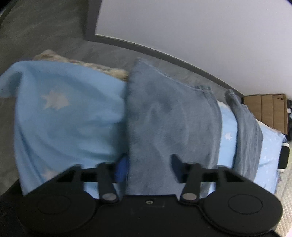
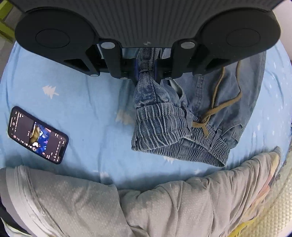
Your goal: Fold clothes
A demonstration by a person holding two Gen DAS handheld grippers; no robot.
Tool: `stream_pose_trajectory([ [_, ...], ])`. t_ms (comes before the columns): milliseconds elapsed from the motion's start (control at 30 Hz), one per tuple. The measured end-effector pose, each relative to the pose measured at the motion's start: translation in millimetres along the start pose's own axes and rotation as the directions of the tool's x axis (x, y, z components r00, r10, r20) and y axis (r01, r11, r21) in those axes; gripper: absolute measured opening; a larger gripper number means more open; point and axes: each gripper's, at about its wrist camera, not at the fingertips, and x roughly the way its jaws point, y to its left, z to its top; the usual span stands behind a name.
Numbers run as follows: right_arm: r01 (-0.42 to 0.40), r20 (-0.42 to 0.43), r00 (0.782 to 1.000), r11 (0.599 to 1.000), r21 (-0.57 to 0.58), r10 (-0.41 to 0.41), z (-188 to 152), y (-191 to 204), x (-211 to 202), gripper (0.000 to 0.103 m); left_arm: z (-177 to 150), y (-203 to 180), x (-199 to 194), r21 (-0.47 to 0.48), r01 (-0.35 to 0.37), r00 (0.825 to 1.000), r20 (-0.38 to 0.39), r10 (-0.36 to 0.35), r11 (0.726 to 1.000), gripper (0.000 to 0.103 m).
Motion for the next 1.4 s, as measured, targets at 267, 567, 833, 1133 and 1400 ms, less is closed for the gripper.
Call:
stream_pose_trajectory([
  [267, -0.021, 0.013, 1.0, 0.999, -0.027, 0.021, 12.3, 40.8, -5.4, 0.016, 4.4, -54.7, -20.5, 0.088, 0.052, 0.998, 0.014, -0.054, 0.995, 0.002],
  [567, -0.136, 0.05, 0.989, 0.99, -0.042, 0.138, 51.1, 109.4, -14.4, 0.016, 1.5, -215.7, -28.4, 0.271, 0.232, 0.97, 0.002, -0.242, 0.934, 0.002],
  [833, -0.168, 0.054, 0.984, 0.984, -0.063, 0.172, 89.7, 179.5, 32.9, 0.016, -17.0, -335.9, 34.3, 0.368, 0.247, 0.966, -0.017, -0.259, 0.896, 0.002],
  [1133, -0.175, 0.037, 0.983, 0.98, -0.099, 0.179, 124.4, 244.8, 87.7, 0.016, -22.4, -406.2, 113.1, 0.44, 0.199, 0.977, -0.022, -0.212, 0.876, 0.002],
  [1400, -0.155, 0.013, 0.987, 0.98, -0.128, 0.158, 145.8, 280.5, 130.2, 0.016, -26.9, -438.2, 156.4, 0.502, 0.179, 0.983, -0.046, -0.18, 0.846, 0.007],
])
